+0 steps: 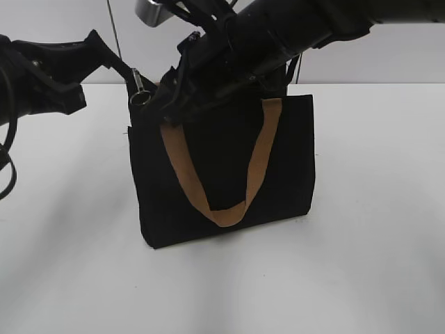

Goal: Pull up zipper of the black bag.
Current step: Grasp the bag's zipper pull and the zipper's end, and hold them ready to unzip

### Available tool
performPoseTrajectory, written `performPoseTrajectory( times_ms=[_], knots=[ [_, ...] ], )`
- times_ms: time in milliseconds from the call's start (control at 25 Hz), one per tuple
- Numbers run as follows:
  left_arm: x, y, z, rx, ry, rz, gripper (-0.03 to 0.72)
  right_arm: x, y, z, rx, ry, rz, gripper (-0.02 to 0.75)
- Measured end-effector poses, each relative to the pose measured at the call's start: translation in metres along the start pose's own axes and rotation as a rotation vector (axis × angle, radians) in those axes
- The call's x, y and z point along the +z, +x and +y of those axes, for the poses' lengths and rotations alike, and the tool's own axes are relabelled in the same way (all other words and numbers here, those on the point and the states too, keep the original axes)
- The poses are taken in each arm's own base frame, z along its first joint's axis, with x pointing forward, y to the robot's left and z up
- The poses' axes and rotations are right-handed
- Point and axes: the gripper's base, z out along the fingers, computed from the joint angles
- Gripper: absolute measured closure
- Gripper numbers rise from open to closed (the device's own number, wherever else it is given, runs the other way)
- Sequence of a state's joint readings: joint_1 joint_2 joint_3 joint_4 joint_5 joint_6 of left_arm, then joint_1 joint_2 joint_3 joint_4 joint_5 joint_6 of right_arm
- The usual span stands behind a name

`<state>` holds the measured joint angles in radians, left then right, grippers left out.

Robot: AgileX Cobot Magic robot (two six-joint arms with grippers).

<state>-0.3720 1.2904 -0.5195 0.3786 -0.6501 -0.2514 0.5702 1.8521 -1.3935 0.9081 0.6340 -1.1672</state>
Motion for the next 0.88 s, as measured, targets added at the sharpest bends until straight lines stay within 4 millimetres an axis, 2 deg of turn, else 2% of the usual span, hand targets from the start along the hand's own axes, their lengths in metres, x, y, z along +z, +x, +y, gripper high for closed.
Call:
performPoseTrajectory(
  times_ms=[880],
  knots=[
    [0.0000,0.0000,0.0000,0.000,0.000,0.000,0.695,-0.0001,-0.0012,-0.0031,-0.002,0.034,-0.013,0.493]
  ],
)
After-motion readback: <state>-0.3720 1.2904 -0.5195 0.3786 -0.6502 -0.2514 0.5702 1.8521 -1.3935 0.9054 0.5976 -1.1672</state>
